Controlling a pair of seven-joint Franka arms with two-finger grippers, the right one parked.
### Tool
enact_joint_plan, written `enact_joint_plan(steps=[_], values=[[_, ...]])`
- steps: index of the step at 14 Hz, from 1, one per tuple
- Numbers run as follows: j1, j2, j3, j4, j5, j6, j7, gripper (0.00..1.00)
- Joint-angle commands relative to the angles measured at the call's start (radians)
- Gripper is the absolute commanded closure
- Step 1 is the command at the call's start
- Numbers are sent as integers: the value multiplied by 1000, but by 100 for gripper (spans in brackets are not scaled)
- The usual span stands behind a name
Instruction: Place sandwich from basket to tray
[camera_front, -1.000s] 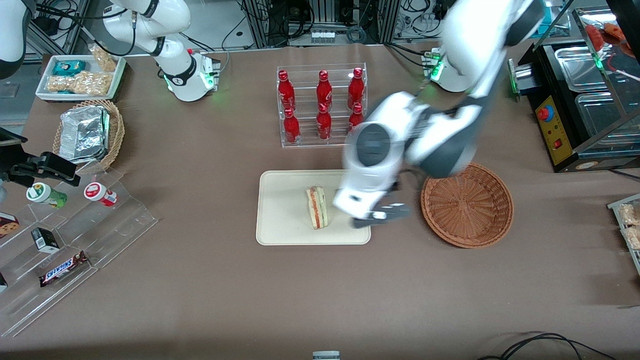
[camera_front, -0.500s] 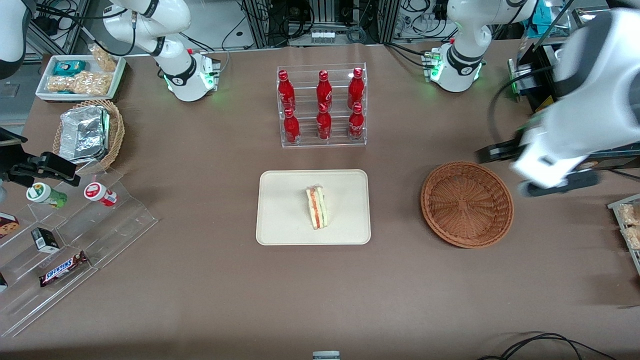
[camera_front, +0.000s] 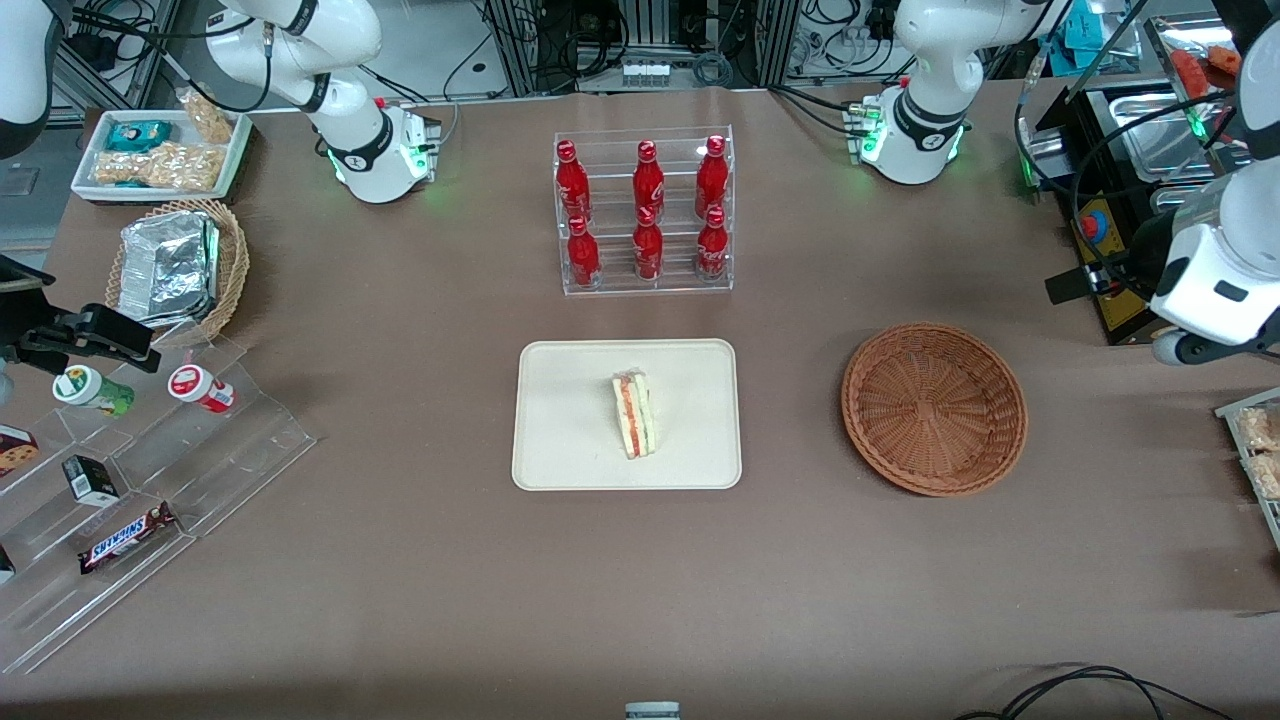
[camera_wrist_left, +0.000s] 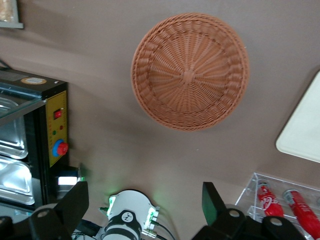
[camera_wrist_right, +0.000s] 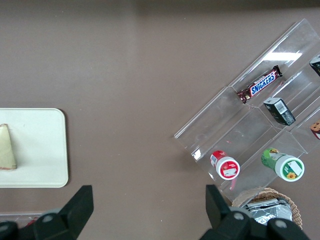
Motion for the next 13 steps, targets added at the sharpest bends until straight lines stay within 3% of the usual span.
enact_joint_plan(steps=[1, 4, 5, 8, 13], values=[[80, -117, -6, -112, 5, 26, 98, 0], [106, -129, -4, -93, -11, 22, 203, 0], [87, -131, -1, -81, -8, 16, 206, 0], [-5, -154, 94, -70, -93, 22, 202, 0], [4, -149, 58, -17, -86, 9, 195, 0]])
